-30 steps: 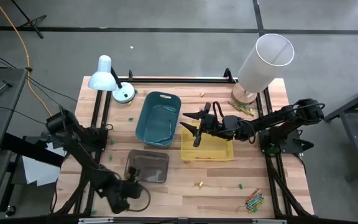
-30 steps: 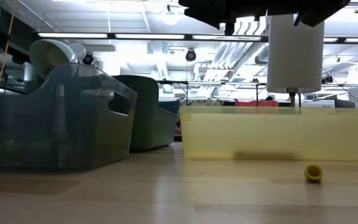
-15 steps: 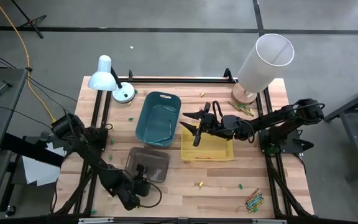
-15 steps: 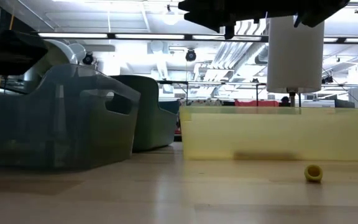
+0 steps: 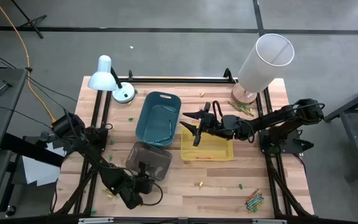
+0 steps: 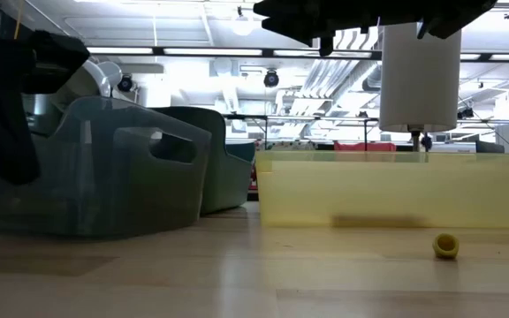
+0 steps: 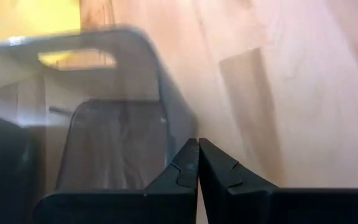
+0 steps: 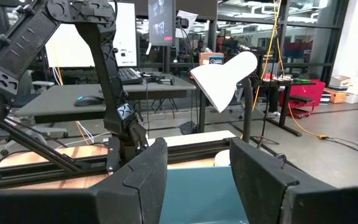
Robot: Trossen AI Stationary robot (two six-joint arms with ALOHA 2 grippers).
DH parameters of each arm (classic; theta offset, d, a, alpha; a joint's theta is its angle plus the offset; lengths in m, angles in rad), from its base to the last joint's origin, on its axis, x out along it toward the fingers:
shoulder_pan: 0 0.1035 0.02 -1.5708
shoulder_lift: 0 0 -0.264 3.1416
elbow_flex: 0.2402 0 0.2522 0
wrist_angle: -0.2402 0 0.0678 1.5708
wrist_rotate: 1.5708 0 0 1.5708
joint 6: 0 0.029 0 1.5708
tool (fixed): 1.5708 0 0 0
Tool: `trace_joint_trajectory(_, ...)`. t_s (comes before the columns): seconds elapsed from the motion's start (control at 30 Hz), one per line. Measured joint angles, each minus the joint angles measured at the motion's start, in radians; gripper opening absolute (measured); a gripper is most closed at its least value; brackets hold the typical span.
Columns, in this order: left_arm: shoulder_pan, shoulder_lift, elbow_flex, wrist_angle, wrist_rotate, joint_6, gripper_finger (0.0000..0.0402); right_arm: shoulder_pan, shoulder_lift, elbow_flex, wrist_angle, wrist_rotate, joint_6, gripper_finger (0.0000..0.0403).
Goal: Sort crayons
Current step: Put the orange crayon into the yellow bin
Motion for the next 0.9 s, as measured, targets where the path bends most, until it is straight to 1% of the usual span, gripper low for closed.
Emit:
trace_joint_trajectory(0.07, -0.014, -0.009, 0.009, -0.012, 0.028, 0.014, 0.0, 0.0, 0.0, 0.0, 0.0, 0.0, 0.0, 0.0167)
trace_joint_trajectory(0.17, -0.052, -0.038, 0.041, -0.107, 0.117, -0.004, 0.0, 0.0, 0.0, 0.0, 0.0, 0.0, 0.0, 0.0167)
trace_joint_trajectory(0.27, -0.098, -0.079, 0.083, -0.271, 0.158, -0.083, 0.0, 0.0, 0.0, 0.0, 0.0, 0.0, -0.011, 0.0167)
trace_joint_trajectory(0.37, -0.137, -0.123, 0.089, -0.385, 0.212, -0.194, 0.0, 0.0, 0.0, 0.0, 0.006, 0.0, -0.013, 0.0167)
trace_joint_trajectory(0.43, -0.154, -0.135, 0.076, -0.406, 0.239, -0.262, 0.0, 0.0, 0.0, 0.0, 0.006, 0.0, -0.015, 0.0167)
trace_joint_trajectory(0.5, -0.167, -0.138, 0.053, -0.408, 0.259, -0.288, 0.0, 0.0, 0.0, 0.0, 0.008, 0.0, -0.015, 0.0167)
trace_joint_trajectory(0.6, -0.176, -0.138, 0.022, -0.402, 0.266, -0.292, 0.0008, 0.0, 0.0, 0.0, 0.008, 0.0, -0.015, 0.0167)
trace_joint_trajectory(0.67, -0.177, -0.138, 0.015, -0.405, 0.252, -0.29, 0.002, 0.0, 0.0, 0.0, 0.007, 0.0, -0.016, 0.0167)
trace_joint_trajectory(0.8, -0.175, -0.138, 0.015, -0.402, 0.171, -0.242, 0.0055, 0.0, 0.0, 0.0, 0.007, 0.0, -0.018, 0.0167)
trace_joint_trajectory(0.9, -0.17, -0.13, 0.015, -0.405, 0.165, -0.2, 0.0084, 0.0, 0.0, 0.0, 0.007, 0.0, -0.018, 0.0167)
